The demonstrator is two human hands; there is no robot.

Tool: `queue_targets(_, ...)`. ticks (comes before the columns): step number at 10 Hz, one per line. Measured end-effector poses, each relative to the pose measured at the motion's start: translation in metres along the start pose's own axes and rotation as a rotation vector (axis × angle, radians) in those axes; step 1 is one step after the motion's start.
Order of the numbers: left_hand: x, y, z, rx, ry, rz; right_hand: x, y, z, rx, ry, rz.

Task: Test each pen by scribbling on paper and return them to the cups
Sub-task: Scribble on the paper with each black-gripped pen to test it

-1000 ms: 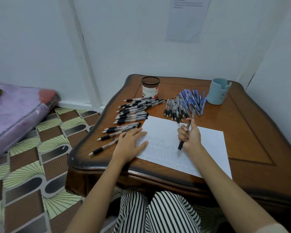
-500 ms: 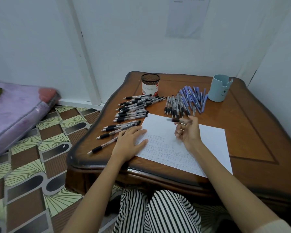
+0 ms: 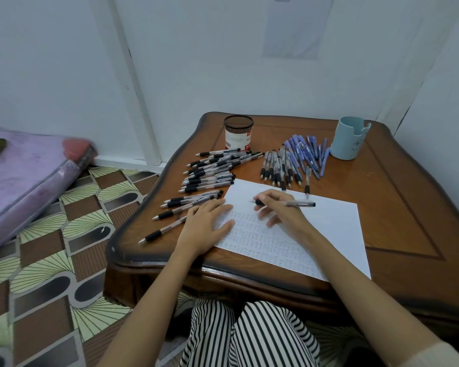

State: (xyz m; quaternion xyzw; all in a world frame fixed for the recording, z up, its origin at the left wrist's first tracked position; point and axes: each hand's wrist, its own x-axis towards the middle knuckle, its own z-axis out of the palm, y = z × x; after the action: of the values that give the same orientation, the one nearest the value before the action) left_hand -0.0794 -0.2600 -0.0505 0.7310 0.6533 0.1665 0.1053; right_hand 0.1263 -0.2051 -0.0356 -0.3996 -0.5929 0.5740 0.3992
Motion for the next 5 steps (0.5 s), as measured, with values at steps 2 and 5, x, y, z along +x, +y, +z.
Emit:
queue_targets(2,0.0001,-0.0005,0.0008,-0.011,0.007,-0.002,0.0059,0.0087,0.0108,-0.343,0.263,-0.120)
queue_targets(5,-0.0005,-0.0014,0.0022,-0.022,0.017,0.005,0.0083,0.0143,0.0074,-0.299,0.208,-0.174)
